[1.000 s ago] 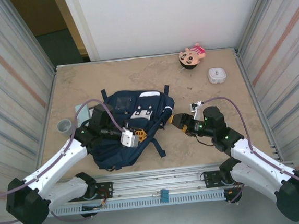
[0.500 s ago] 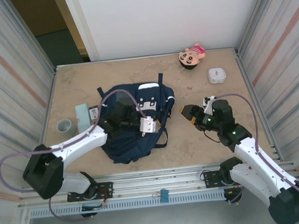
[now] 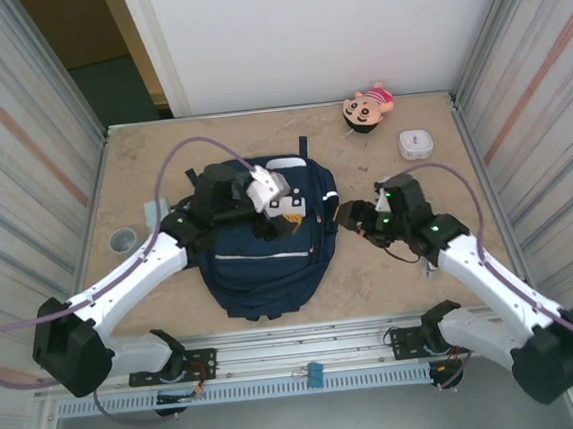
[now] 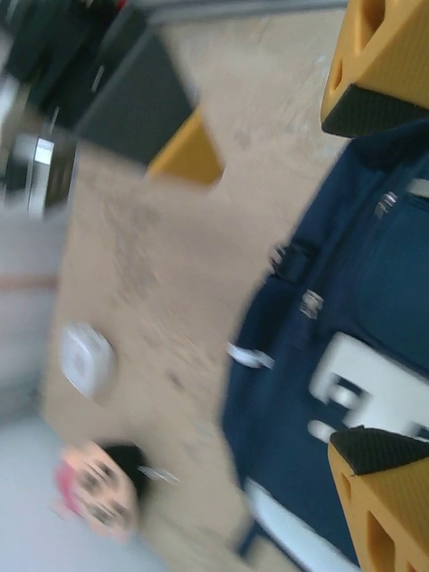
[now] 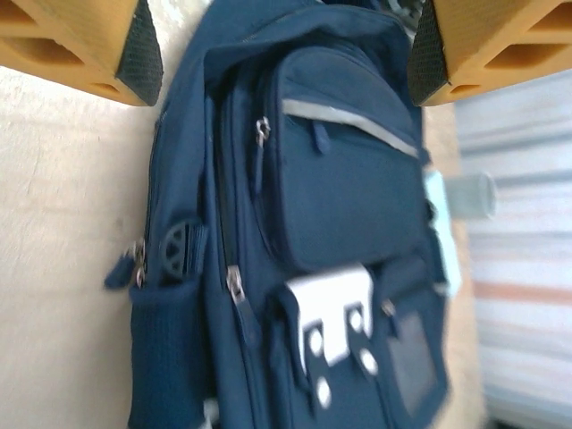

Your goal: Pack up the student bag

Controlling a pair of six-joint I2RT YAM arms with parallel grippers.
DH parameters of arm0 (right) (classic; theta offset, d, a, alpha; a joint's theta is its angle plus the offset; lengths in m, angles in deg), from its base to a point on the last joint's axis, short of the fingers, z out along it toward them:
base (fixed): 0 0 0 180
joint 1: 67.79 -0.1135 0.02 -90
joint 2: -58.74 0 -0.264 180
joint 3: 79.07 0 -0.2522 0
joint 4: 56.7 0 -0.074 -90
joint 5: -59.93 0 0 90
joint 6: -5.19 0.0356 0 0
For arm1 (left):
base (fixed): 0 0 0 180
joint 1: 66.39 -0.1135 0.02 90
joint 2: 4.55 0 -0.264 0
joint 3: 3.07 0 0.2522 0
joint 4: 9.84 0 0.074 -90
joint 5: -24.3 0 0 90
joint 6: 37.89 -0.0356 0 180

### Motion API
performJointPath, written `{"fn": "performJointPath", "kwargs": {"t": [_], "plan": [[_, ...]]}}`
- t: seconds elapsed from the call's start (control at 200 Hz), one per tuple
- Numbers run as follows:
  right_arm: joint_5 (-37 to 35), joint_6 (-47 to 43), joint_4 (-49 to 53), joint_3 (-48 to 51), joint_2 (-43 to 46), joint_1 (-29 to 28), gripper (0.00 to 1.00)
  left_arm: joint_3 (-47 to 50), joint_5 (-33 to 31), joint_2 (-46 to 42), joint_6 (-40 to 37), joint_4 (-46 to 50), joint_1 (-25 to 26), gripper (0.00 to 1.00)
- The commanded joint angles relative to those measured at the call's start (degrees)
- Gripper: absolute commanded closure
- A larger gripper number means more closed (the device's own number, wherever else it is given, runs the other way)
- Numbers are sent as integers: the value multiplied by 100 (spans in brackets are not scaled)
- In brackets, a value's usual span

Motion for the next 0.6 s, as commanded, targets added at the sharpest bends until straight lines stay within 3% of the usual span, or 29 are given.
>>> {"fn": "performJointPath", "kwargs": {"t": [0.0,0.1,0.19,0.316,0.481,0.591], "plan": [[-390,-128,306,-225,-621,-350,28,121,-954,-65,2128,1091,-697,12],[-360,-201,136,-247,-1350,-453,30,448,-805,169,3219,1459,-1427,11],[-111,-230,-350,-201,-1934,-444,35,709,-720,527,3562,1571,-1743,11],[91,-214,-1110,-165,-2564,-444,44,1105,-652,1034,3758,1057,-1759,13],[-306,-361,-1324,-246,-3185,-235,71,1292,-559,1602,4172,248,-1610,17],[-270,-400,-1685,-167,-3478,82,76,1116,-771,1801,4134,-235,-1269,16]]}}
